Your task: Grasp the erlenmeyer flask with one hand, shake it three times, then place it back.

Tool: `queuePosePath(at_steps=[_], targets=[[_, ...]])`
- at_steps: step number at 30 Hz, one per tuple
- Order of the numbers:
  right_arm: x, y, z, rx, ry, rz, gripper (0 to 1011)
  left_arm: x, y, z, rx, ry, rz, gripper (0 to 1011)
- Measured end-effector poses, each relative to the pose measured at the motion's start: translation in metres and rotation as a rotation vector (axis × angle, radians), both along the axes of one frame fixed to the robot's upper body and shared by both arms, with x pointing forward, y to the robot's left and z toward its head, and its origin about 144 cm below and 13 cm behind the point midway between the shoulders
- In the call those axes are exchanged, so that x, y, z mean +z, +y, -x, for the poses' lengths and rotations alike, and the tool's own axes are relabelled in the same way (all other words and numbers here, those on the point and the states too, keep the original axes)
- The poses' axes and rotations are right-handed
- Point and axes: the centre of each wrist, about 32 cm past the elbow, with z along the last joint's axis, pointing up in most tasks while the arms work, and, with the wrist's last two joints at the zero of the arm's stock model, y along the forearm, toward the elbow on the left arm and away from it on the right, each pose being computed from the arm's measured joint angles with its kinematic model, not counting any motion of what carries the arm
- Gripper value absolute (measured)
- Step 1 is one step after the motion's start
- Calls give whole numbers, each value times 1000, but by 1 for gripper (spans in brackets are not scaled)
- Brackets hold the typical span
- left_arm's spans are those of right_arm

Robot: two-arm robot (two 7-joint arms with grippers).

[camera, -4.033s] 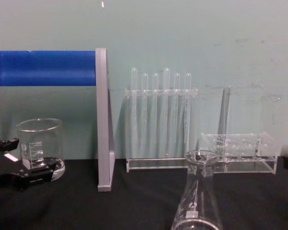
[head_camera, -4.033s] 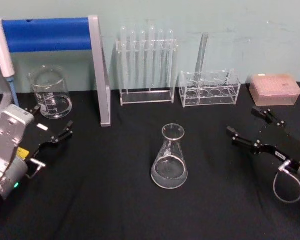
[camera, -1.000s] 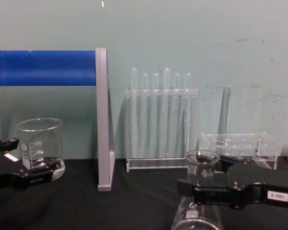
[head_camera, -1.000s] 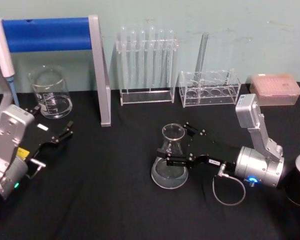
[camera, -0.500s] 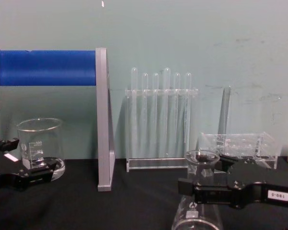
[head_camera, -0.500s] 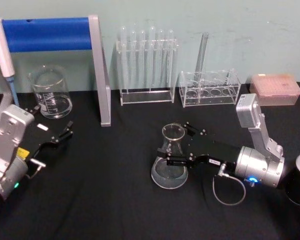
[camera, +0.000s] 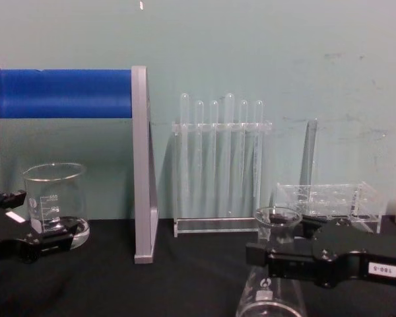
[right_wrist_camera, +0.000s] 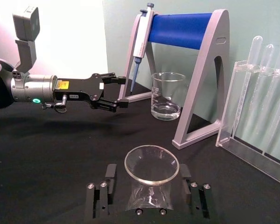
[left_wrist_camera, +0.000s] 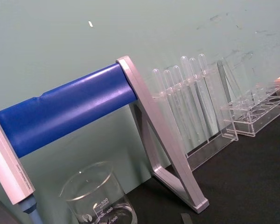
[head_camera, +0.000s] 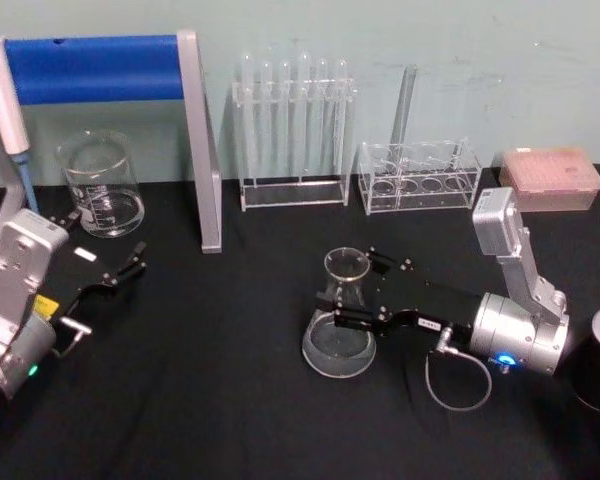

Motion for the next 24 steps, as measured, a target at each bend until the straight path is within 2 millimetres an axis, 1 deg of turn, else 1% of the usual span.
queuePosePath(at_steps=[1,4,6,9,11,12,13,15,24], targets=[[0,0,0,0,0,0,836,0,0,0,0,0,0,1001],[0,0,0,0,0,0,759,0,0,0,0,0,0,1001],[0,0,0,0,0,0,683,0,0,0,0,0,0,1001],[0,0,0,0,0,0,602,0,0,0,0,0,0,1001],[0,0,0,0,0,0,517,0,0,0,0,0,0,1001],[0,0,0,0,0,0,504,0,0,0,0,0,0,1001],[0,0,0,0,0,0,466,0,0,0,0,0,0,1001],[0,0,0,0,0,0,449,0,0,0,0,0,0,1001],[0,0,0,0,0,0,449,0,0,0,0,0,0,1001]])
